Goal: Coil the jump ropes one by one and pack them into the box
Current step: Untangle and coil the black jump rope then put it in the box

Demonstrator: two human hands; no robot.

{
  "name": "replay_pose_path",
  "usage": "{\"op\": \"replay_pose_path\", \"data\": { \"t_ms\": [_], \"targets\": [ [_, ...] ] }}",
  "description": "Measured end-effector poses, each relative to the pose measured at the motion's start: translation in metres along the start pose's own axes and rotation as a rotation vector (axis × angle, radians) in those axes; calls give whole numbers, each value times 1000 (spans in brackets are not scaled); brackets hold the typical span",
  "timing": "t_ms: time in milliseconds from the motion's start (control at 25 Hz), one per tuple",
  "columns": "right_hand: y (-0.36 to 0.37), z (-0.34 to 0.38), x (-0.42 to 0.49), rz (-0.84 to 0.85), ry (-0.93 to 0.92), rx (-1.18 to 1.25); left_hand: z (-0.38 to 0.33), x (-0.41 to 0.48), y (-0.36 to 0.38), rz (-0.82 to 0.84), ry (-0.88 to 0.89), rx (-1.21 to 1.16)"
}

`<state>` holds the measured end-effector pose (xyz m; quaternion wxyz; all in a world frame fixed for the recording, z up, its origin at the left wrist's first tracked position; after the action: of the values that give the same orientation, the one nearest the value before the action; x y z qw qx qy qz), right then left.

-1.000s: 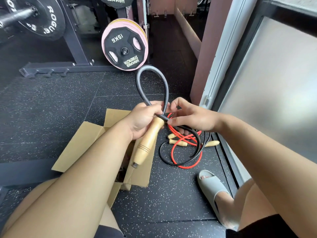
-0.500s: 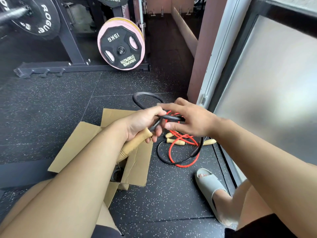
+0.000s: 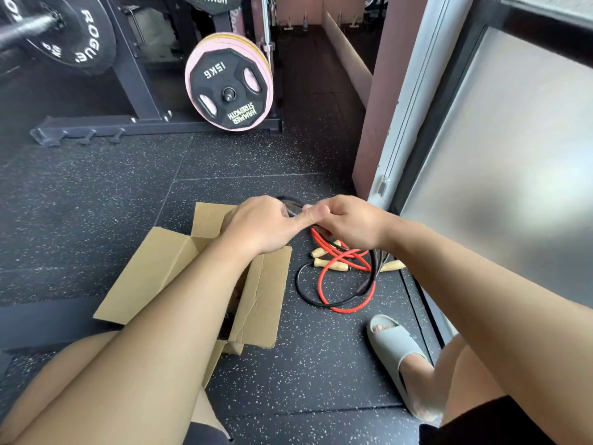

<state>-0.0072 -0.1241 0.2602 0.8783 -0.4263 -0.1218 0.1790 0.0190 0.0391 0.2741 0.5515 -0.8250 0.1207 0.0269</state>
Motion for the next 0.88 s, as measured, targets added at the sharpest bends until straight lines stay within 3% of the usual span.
{"op": "replay_pose_path", "data": {
  "t_ms": [120, 200, 280, 400, 560, 760, 880],
  "targets": [
    [-4, 1, -1, 60, 111, 238, 0, -1, -5, -160, 23, 99],
    [-7, 0, -4, 114, 142, 350, -8, -2, 2, -191, 271, 65],
    [-10, 0, -9, 174, 150, 449, -11, -2, 13, -53, 457, -120],
    [-25, 0, -14, 88, 62, 563, -7, 3, 17, 123, 385, -332],
    [-38, -10, -14, -110, -98, 482, -2, 3, 9, 140, 358, -447],
    [-39, 4, -11, -159, -173, 271, -4, 0, 19, 209, 352, -436],
    [-34, 19, -6, -87, -236, -26, -11, -7, 28, 231, 359, -419]
  ]
}}
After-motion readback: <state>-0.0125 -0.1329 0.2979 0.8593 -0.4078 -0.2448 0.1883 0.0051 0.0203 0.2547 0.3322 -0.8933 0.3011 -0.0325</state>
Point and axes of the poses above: each hand's wrist, its own x-axis towards the middle knuckle, its own y-axis out of the palm, z = x × y, the point moved 4 cm from there along x, towards the middle knuckle, and after that the axes turned 11 degrees about -y, right-handed, at the moved point
